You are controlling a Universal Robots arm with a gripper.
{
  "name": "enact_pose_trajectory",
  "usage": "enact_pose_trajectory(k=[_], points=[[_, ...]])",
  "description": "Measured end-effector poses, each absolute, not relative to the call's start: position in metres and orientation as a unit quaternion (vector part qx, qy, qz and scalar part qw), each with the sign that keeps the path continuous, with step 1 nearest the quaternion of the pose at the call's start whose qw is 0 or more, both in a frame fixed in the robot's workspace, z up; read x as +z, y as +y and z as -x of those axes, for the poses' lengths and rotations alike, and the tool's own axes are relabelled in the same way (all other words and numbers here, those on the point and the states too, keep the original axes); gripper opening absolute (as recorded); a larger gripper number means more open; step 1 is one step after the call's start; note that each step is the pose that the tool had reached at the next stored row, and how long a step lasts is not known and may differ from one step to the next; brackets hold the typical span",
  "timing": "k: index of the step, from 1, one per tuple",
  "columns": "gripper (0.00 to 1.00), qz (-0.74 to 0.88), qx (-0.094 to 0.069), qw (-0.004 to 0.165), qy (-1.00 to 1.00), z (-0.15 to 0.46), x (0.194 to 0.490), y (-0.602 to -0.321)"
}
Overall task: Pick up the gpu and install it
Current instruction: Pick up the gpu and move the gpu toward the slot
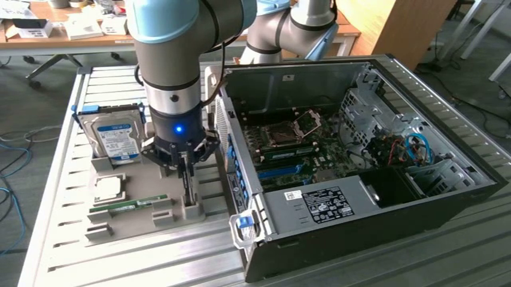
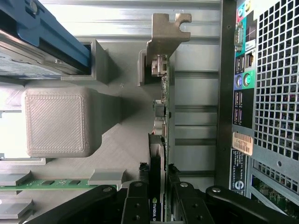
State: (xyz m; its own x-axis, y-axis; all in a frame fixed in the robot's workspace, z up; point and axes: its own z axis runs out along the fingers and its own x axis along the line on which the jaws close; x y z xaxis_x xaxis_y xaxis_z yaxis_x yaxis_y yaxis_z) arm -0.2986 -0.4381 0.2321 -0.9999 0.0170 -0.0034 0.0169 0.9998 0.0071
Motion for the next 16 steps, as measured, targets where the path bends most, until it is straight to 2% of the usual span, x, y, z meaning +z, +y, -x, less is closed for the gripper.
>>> enact_pose_trajectory(k=[16], points=[[0.26, -0.008, 0.003, 0.002, 1.000, 0.2986, 0.2350, -0.4381]])
